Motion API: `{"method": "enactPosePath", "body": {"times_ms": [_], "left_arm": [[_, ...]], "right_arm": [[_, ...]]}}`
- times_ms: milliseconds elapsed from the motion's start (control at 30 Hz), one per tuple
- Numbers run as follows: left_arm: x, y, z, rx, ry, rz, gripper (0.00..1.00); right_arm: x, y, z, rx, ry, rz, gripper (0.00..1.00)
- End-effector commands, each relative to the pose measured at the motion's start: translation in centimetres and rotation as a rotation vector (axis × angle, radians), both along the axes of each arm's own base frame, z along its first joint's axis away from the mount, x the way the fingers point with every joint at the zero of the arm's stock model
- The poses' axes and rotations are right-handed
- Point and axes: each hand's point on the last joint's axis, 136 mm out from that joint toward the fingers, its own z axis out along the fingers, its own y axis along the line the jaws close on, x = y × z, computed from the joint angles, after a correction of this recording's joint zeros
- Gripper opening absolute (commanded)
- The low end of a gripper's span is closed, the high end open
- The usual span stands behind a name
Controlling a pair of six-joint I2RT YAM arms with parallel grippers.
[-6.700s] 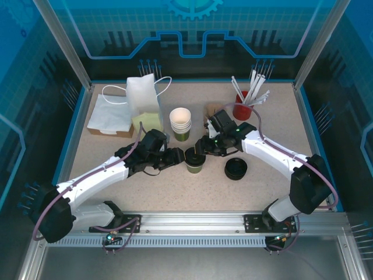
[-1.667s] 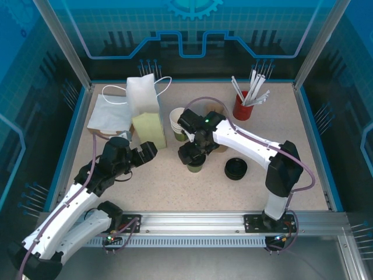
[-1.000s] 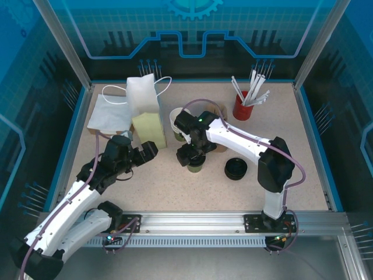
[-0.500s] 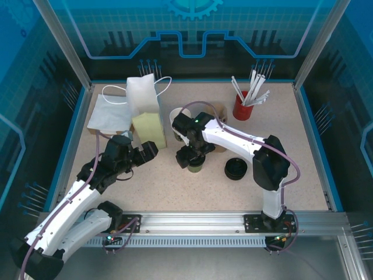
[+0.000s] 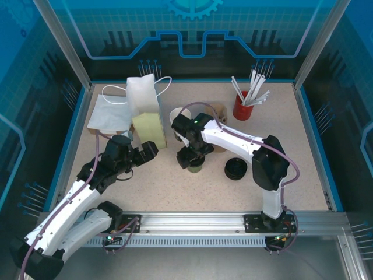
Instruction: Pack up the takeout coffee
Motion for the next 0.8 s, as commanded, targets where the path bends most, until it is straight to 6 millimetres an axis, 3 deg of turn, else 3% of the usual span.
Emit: {"method": "enactPosePath", "body": {"times_ms": [0, 200, 433, 767], "left_arm": [[-0.4, 0.4, -0.1, 0.006, 0.007, 0.001, 0.99], [-0.2, 0.5, 0.2, 0.016, -0.004, -0.001, 0.99], [-0.1, 0.6, 0.7, 0.033, -0.017, -0.004, 0.99], [-0.3, 0.6, 1.0, 0.032, -0.017, -0.006, 0.99]], "right_arm": [[-1.1, -0.9, 2.0, 0.007, -0.023, -0.008, 0.91], [-2.4, -3.5, 4.2, 0.034, -0.026, -0.073, 0.91], [-3.0, -9.9, 7.2, 0.065, -0.043, -0.22, 0.89], [0.0, -19.9, 10.1, 0.093, -0.12, -0.447, 0.88]]}}
